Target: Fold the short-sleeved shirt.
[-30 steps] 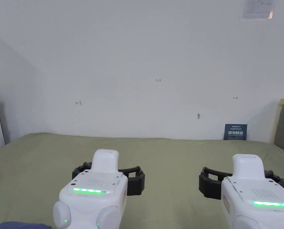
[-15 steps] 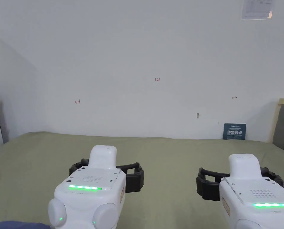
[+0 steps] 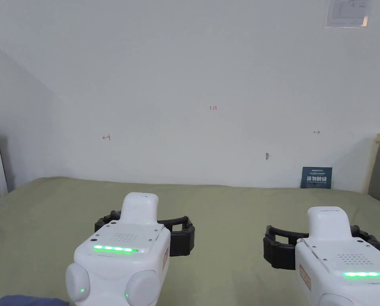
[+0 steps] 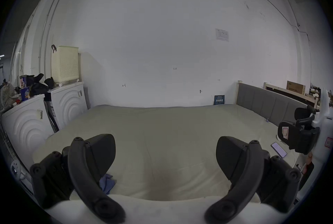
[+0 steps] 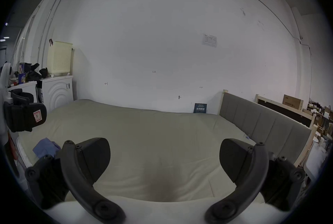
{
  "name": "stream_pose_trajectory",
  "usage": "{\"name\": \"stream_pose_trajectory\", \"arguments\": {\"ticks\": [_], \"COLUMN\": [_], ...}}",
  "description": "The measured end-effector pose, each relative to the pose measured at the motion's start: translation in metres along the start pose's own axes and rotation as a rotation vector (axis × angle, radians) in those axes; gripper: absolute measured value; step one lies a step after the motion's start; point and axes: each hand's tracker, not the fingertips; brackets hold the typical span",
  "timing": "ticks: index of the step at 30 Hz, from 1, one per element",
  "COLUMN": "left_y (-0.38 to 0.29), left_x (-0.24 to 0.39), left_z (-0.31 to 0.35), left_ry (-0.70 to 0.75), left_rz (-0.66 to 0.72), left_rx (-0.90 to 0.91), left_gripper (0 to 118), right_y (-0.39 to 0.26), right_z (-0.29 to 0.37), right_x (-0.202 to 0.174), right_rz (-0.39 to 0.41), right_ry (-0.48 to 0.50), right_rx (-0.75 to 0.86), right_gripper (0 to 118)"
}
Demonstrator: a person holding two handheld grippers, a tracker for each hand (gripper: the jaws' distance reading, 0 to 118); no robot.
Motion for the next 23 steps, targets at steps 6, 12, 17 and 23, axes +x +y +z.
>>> {"name": "stream_pose_trajectory", "arguments": {"ticks": [6,12,17,23], "left_y": [-0.0009,-0.0022,-0.0040,0.0002], "left_x": [-0.0010,-0.0011,-0.0005,-0.0010], "left_z": [0.0009,-0.0012,-0.0021,-0.0037], "left_ry": [0.005,0.000,-0.004,0.000], "left_rz": [-0.001,0.003,0.006,0.017], "left_rx": [0.003,-0.005,-0.015,-0.011], "left_gripper": [116,116,116,116], "right_y": [-0.0012,-0.0031,-0.0075,-0.0025], "right_z": [-0.0020,-0.0030,-0.0031,-0.0010], "right_x": [0.0005,0.0026,-0.0045,-0.0002], "right_rz": [0.003,-0.012,0.062,-0.057], "right_ry": [-0.001,0.028,-0.048,0.027], "right_rx": [-0.008,-0.013,0.044,0.065], "right_gripper": [118,118,118,117]}}
